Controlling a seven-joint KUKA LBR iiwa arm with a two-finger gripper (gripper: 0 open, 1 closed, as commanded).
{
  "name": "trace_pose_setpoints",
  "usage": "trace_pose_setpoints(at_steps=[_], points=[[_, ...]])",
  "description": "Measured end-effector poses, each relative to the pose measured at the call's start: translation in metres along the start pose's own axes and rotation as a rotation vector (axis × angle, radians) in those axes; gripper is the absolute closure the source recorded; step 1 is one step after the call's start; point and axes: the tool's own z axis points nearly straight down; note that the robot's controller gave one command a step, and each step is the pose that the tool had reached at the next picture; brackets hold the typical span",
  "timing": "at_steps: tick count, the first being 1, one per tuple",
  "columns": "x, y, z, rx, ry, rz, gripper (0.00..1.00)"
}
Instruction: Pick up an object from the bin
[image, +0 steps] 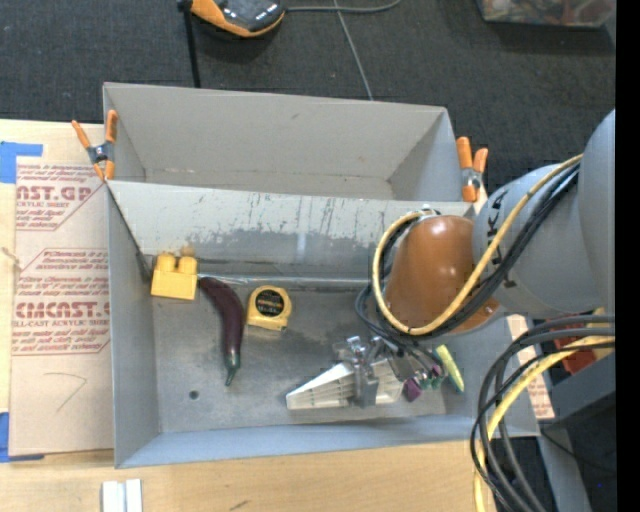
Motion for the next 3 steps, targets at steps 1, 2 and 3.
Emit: trace_pose_setpoints(at_steps=[1,2,3], points=[[0.0000,0.0000,0.0000,0.000,0.000,0.000,1.00],[0.0000,0.0000,0.0000,0.000,0.000,0.000,1.00],[-0.0001,0.0000,0.0000,0.000,0.000,0.000,1.00]])
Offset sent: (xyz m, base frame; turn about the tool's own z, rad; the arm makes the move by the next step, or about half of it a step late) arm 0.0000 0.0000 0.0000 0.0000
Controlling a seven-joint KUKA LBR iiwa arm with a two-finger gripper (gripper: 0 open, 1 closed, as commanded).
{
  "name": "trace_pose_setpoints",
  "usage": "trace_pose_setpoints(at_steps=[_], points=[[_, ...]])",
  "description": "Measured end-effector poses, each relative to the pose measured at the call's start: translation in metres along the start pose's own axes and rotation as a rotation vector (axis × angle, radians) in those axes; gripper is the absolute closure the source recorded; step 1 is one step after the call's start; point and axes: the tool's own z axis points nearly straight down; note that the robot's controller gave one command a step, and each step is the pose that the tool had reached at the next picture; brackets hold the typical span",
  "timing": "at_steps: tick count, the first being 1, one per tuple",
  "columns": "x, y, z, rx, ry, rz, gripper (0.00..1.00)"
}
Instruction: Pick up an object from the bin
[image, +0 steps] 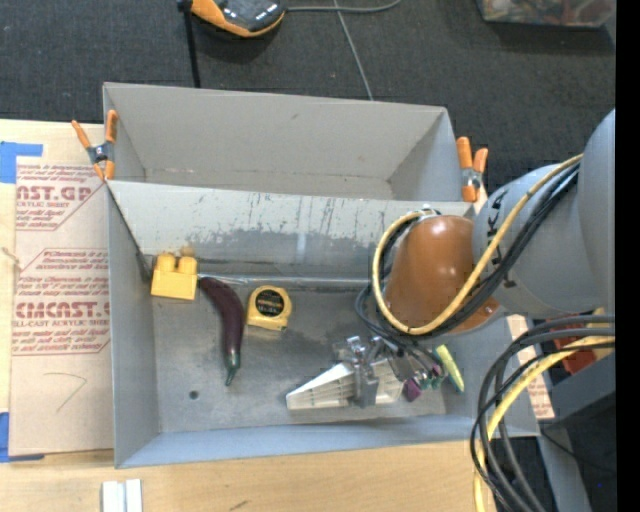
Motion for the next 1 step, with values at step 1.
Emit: trace_pose_setpoints(at_steps=[1], points=[[0.0000,0.0000,0.0000,0.000,0.000,0.000,1.00]])
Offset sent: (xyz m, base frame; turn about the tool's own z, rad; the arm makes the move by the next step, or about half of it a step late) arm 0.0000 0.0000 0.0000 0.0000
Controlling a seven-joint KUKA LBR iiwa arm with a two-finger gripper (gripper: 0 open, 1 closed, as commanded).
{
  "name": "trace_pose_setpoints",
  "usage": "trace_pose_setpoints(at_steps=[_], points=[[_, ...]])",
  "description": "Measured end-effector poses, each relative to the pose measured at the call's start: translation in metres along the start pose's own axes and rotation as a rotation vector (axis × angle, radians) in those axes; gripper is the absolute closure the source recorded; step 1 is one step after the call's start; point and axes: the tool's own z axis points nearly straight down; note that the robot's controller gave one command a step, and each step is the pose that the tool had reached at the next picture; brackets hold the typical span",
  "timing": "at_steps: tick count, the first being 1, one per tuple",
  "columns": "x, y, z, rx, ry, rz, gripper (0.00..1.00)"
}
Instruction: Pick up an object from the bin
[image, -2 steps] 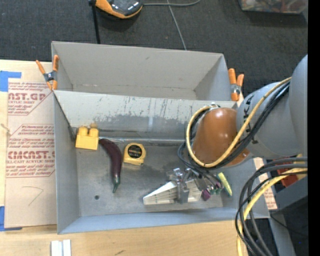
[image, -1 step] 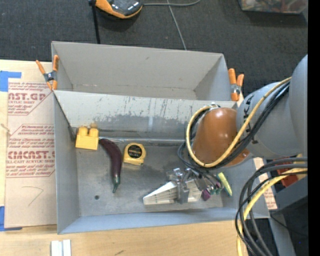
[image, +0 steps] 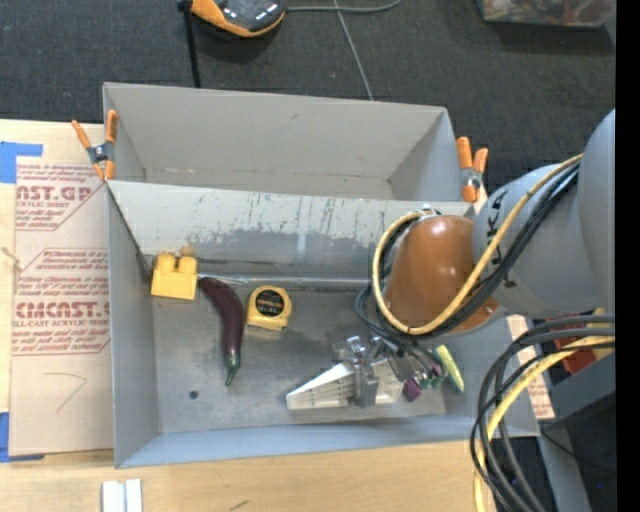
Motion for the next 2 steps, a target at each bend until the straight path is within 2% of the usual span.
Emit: trace_pose_setpoints(at_steps=[2], points=[[0.0000,0.0000,0.0000,0.000,0.000,0.000,1.00]])
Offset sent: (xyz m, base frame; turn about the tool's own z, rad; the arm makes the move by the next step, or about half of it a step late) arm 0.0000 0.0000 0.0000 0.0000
